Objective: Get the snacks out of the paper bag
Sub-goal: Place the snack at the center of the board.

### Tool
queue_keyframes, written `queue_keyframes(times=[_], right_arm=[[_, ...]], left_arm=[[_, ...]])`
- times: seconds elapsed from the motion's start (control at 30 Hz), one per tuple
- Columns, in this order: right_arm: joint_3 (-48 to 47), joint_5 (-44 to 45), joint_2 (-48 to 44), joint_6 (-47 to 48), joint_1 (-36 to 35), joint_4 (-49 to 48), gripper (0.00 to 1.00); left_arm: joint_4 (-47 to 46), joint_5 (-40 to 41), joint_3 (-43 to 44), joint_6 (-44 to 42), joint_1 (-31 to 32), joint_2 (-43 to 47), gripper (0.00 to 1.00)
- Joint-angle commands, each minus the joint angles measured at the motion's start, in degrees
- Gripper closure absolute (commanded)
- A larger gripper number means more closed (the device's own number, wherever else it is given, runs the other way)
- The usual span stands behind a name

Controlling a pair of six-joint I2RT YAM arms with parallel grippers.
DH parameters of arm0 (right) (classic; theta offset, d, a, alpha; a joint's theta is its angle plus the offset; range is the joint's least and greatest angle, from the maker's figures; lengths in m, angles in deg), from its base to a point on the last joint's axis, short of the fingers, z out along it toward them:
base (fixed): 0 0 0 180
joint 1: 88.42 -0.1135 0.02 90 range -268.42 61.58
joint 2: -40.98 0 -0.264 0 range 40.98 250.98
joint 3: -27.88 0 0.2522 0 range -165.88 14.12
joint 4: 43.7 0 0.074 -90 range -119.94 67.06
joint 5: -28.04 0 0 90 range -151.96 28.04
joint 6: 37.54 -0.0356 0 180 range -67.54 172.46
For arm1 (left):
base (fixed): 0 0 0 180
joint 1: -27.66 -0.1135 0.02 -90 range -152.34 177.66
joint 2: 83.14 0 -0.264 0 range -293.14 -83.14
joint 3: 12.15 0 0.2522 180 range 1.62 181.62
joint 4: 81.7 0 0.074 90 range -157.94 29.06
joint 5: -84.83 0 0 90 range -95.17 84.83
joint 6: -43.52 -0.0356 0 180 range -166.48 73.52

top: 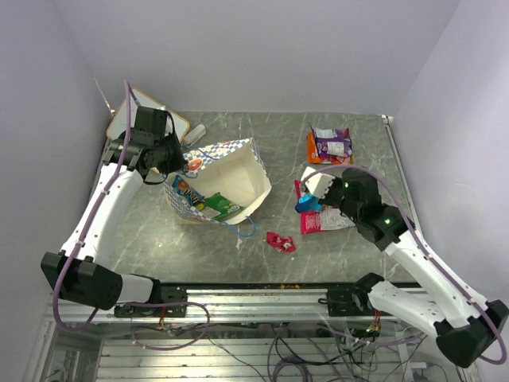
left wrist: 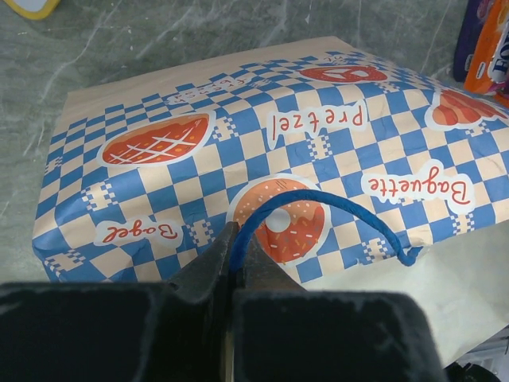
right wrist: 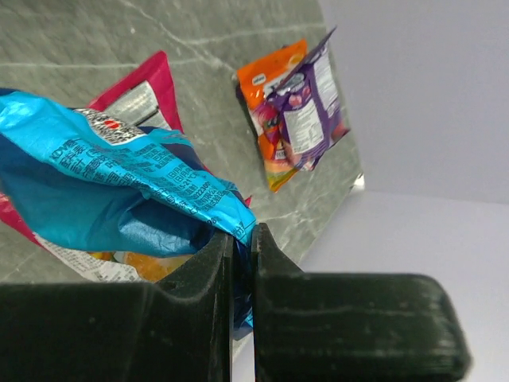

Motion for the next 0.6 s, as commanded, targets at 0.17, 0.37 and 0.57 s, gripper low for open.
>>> queue_keyframes(times=[0.17, 0.37, 0.57], right_arm=[[0.3, -28.3, 7.3, 4.4, 22.4, -16.7, 1.00], [3.8, -37.0, 6.3, 8.3, 27.9, -13.2, 1.00], [12.3, -39.9, 7.5, 11.9, 28.1, -12.5, 1.00]], left_arm=[[-0.4, -0.9, 1.0, -3.7, 0.9, 0.7, 0.93], [-1.1, -1.5, 1.1, -4.4, 0.9, 1.0, 0.93], [-0.5, -1.1, 1.7, -5.5, 0.9, 1.3, 0.93]])
